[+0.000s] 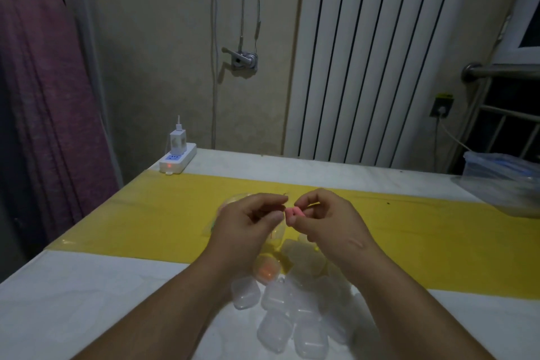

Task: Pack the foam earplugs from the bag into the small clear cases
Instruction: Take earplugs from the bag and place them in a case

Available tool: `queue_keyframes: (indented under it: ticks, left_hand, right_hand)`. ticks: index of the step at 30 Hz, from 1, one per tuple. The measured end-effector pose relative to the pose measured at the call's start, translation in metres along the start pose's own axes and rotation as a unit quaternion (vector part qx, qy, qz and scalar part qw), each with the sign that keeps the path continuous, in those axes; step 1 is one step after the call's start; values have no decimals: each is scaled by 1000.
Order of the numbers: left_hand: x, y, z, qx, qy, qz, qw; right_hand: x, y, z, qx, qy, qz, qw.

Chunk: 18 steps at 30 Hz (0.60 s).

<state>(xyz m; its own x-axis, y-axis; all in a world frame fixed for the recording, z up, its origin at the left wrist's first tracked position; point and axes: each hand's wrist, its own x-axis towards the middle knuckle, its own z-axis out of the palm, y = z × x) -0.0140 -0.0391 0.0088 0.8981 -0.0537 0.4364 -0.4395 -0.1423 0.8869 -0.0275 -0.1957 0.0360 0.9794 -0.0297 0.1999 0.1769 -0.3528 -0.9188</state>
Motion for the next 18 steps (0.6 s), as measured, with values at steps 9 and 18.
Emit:
queue_keyframes:
  ticks: [9, 18]
  left_hand:
    - [1, -2, 1, -18, -11, -60, 998]
    - [-2, 0, -3, -108, 13, -96, 989]
  right_hand:
    - [-8, 20, -4, -93, 74, -17, 993]
    - [-11, 19, 1, -10, 70, -40, 997]
